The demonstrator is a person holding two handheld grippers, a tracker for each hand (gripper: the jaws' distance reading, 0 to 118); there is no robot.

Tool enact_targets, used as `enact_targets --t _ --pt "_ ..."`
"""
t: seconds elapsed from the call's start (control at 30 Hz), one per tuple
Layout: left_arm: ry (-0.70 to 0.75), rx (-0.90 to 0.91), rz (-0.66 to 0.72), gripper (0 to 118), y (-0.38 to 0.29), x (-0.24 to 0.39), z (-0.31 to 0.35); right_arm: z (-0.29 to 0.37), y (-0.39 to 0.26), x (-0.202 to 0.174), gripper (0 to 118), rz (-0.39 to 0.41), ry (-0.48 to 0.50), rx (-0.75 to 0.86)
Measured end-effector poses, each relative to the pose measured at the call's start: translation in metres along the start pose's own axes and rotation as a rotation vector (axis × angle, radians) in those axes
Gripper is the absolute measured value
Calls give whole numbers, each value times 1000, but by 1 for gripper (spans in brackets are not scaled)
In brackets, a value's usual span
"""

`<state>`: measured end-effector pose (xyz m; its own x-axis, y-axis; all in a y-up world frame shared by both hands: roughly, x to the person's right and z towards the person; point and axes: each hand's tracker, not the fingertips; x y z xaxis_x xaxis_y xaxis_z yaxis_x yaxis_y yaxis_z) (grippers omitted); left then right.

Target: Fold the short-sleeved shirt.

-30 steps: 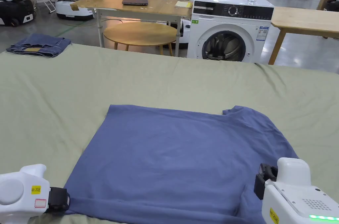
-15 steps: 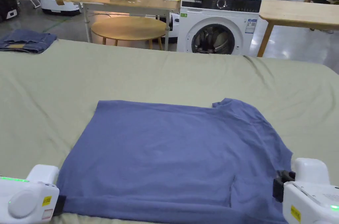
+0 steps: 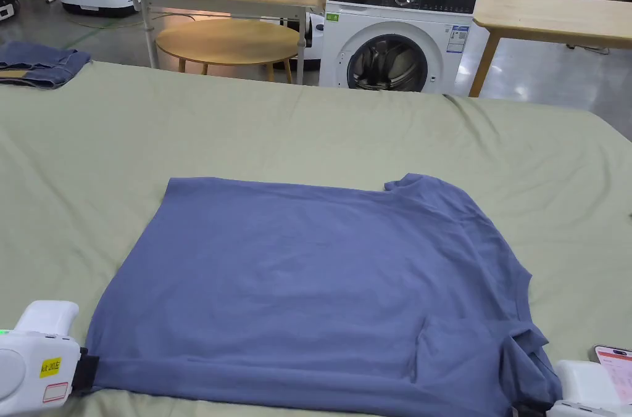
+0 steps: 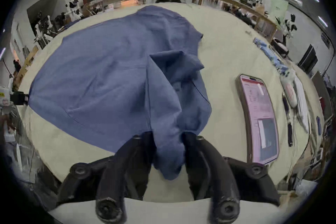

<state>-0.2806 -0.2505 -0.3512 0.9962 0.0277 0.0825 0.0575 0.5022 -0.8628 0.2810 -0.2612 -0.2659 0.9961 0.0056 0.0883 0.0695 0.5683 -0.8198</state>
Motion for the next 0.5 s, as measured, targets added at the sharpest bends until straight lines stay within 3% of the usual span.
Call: enact_targets --t 0.03,0.07,0.1,0.17,0.5 --pt "-2 1 0 1 0 0 0 2 1 -2 29 -4 -3 12" --pt "-4 2 0 1 -1 -1 0 3 3 -2 12 -7 16 16" --pt "-6 3 0 1 0 -1 1 3 4 -2 7 -25 78 15" --pt "-11 12 1 1 -1 -2 4 1 4 1 6 -21 41 14" --pt "-116 227 25 1 42 -10 53 50 51 11 5 -89 128 168"
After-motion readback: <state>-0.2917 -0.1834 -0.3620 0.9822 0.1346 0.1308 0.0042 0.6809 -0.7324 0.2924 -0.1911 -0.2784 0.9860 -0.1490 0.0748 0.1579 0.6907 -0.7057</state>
